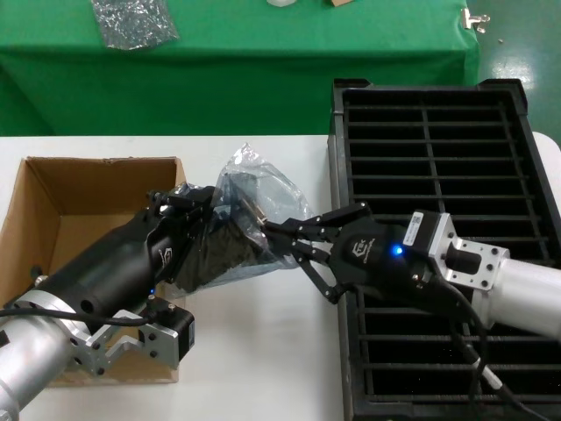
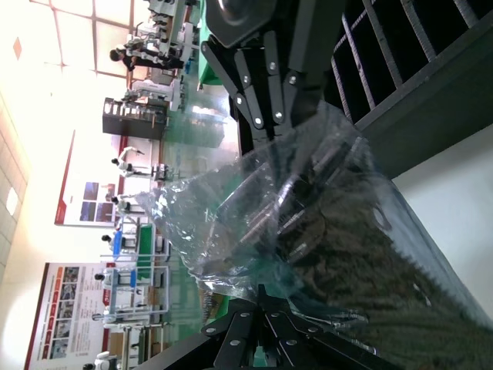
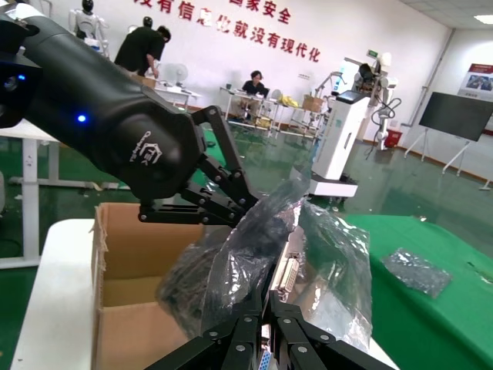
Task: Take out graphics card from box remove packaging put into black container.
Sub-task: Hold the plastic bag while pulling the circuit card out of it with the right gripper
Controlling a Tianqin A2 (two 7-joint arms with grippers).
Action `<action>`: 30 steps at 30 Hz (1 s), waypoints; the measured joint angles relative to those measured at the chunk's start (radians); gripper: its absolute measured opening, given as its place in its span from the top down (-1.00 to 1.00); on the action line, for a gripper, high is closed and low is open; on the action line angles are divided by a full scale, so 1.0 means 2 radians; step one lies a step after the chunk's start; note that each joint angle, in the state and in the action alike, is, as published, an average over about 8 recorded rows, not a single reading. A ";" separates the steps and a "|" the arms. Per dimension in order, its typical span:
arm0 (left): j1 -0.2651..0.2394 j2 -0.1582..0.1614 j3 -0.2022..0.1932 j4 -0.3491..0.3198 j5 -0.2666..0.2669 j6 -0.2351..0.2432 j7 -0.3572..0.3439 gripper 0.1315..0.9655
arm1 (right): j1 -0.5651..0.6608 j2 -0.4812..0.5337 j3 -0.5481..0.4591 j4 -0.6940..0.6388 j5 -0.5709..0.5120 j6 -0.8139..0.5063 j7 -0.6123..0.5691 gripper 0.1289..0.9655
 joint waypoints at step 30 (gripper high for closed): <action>0.000 0.000 0.000 0.000 0.000 0.000 0.000 0.98 | -0.006 -0.008 -0.002 -0.031 0.012 -0.008 -0.015 0.80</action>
